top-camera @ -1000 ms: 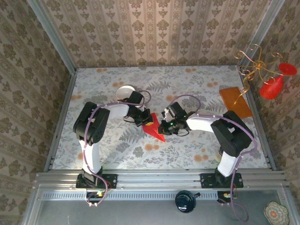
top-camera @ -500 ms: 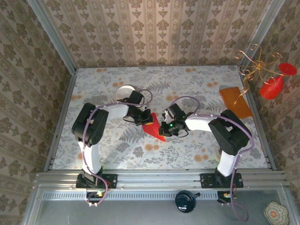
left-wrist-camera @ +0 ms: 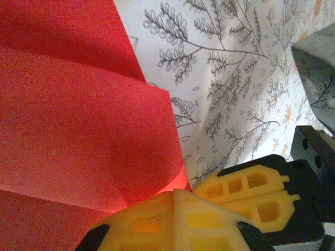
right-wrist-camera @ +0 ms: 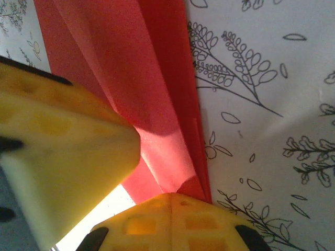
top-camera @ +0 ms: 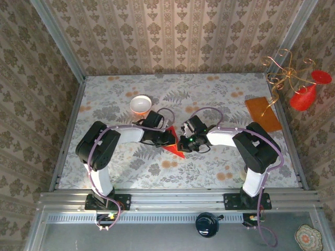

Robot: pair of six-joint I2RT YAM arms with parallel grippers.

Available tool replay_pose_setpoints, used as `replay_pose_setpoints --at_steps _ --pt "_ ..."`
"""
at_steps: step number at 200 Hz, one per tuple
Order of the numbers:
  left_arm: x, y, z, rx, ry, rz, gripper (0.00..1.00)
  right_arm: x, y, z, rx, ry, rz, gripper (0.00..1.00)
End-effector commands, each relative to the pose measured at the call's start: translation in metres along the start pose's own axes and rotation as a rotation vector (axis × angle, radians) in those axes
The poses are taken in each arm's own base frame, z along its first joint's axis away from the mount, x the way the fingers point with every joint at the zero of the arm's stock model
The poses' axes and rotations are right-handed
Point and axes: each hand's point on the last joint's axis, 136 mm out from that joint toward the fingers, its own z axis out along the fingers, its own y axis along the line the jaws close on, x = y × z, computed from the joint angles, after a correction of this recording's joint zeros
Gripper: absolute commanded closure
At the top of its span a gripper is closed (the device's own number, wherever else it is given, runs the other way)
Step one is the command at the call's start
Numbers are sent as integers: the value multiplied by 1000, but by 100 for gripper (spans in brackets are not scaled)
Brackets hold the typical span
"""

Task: Fold a paper plane with a square sheet of paper (pick it up from the middle)
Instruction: Fourth fold the wing at the center of the table.

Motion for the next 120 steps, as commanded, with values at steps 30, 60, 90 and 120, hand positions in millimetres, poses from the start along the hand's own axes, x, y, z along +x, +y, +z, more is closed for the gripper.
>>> replay_pose_setpoints --at_steps 30,60,90,120 --pt "7 17 11 -33 24 -24 93 43 -60 17 215 125 105 100" --pt "1 37 10 -129 2 -46 93 52 -76 14 288 155 104 100" --pt "-14 54 2 -204 -56 -43 93 66 -94 12 355 192 109 100" --pt "-33 66 -9 -214 -99 -38 93 73 -104 13 383 205 122 100"
